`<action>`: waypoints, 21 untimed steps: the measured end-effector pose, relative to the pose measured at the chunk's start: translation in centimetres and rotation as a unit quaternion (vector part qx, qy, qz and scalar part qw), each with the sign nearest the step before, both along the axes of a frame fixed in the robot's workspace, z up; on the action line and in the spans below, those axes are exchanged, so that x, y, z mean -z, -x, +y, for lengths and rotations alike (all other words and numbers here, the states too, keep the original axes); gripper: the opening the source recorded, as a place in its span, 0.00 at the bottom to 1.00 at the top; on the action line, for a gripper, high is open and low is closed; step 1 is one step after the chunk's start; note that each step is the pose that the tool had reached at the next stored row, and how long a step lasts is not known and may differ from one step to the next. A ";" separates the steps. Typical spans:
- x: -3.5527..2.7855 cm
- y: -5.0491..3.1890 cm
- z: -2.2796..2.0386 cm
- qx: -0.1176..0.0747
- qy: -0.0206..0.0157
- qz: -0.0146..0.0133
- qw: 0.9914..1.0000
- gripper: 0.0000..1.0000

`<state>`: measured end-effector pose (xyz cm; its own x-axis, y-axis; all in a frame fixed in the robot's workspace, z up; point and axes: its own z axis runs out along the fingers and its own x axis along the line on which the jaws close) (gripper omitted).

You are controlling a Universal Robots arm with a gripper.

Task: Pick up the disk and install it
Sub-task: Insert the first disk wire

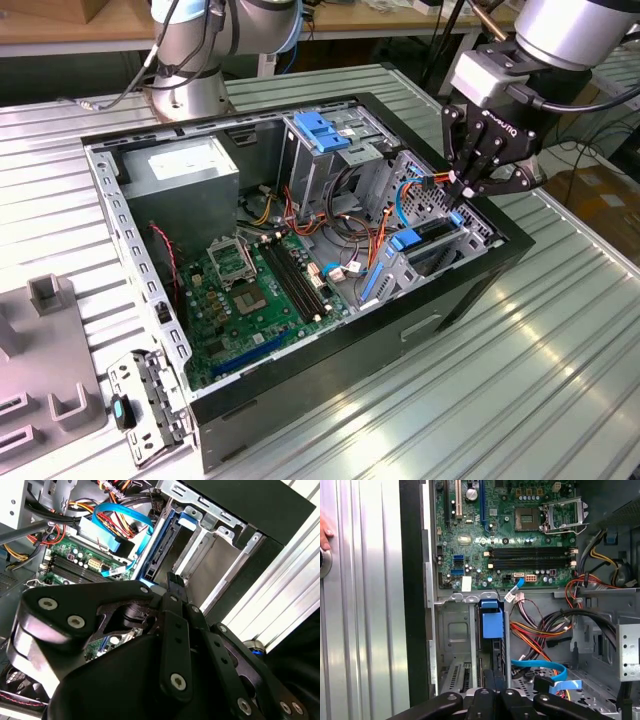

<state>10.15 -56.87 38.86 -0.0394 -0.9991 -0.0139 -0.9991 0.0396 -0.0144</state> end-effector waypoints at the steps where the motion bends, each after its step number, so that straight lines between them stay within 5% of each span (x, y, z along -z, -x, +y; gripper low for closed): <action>1: 0.00 0.00 0.00 0.000 0.000 0.000 1.000 0.11; 5: 0.01 -0.39 0.00 0.000 0.000 0.000 1.000 0.11; 10: 0.02 -2.55 0.00 -0.001 0.000 0.002 1.000 0.11; 16: 0.04 -3.00 0.00 -0.049 0.000 0.002 0.999 0.11; 21: 0.04 -3.72 0.23 -0.056 0.000 0.002 0.998 0.11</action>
<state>13.87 -56.63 38.82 0.0725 -0.9973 -0.0137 -0.9973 -0.0724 -0.0094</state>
